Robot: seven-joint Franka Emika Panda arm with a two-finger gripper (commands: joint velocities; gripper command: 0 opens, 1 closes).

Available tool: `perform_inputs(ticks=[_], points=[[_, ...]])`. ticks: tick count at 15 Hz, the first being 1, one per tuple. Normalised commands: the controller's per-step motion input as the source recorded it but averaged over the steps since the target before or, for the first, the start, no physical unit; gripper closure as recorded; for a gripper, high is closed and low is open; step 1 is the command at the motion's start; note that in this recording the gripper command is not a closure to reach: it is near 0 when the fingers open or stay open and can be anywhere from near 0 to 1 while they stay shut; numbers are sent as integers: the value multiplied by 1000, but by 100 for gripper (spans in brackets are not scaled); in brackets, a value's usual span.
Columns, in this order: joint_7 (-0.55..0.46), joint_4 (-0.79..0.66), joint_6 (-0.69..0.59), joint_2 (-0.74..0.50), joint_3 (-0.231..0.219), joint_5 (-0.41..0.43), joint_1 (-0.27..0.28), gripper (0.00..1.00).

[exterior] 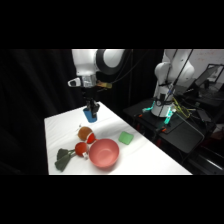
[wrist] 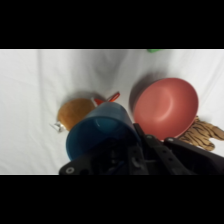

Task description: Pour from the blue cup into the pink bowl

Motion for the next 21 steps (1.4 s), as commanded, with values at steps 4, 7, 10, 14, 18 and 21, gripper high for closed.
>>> perform_inputs(ticks=[4,7,10,14,18,21], points=[[405,-535,447,-315,-152,-317,48,17],[285,-336,232,-167,-58,-155,62,16],[121,-189,311,3,19,55,61,16],[43,-43,402,216,31,155,16,16],[28,47,347,298,70,185,-52,16],[41,72,228,216,123,148,-81,16]])
